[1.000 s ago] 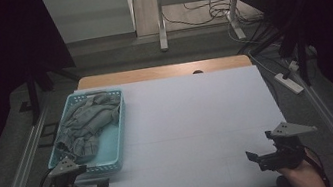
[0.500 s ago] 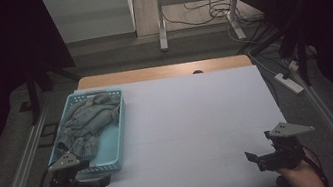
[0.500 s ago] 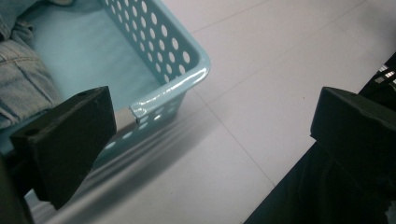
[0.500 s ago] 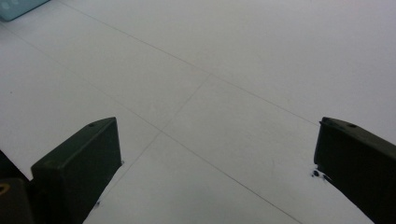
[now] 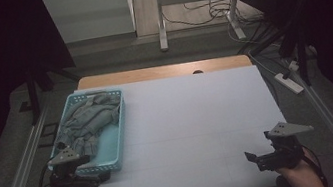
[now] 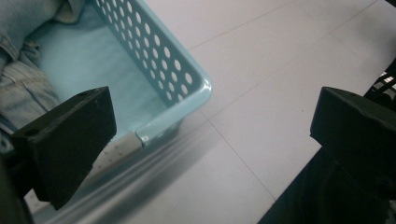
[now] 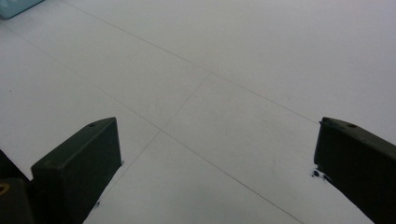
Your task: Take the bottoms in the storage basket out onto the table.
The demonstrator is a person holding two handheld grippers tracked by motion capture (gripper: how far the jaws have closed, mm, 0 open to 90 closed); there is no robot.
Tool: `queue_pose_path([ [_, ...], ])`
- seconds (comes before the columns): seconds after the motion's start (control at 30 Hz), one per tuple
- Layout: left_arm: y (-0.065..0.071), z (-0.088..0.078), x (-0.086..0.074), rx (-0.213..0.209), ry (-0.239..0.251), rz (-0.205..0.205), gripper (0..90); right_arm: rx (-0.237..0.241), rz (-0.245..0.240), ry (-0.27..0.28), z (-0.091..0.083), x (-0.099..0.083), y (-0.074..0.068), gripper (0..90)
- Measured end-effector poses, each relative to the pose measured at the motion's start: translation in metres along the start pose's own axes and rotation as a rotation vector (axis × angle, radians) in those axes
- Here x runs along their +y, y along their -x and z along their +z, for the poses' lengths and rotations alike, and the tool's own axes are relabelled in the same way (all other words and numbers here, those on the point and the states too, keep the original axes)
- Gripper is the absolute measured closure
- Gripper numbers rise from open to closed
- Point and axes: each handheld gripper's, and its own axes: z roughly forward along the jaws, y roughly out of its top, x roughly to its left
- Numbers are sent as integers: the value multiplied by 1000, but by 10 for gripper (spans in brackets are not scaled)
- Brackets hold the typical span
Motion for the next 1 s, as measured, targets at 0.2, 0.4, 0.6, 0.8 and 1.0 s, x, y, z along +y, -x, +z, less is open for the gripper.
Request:
queue_pose_path([
  [0.2, -1, 1, 6, -2, 5, -4, 0, -1, -2, -4, 1, 0, 0, 9],
  [0.4, -3, 5, 13, -4, 11, 1, 0, -3, -4, -9, 1, 0, 0, 9],
  [0.6, -9, 10, 23, -4, -12, 0, 0, -3, 0, -11, 1, 0, 0, 9],
  [0.8, -13, 16, 32, -1, -29, 0, 0, -2, 1, -13, 1, 0, 0, 9],
  [1.0, -23, 23, 39, -3, -28, -27, 0, 1, 4, -13, 2, 0, 0, 9],
])
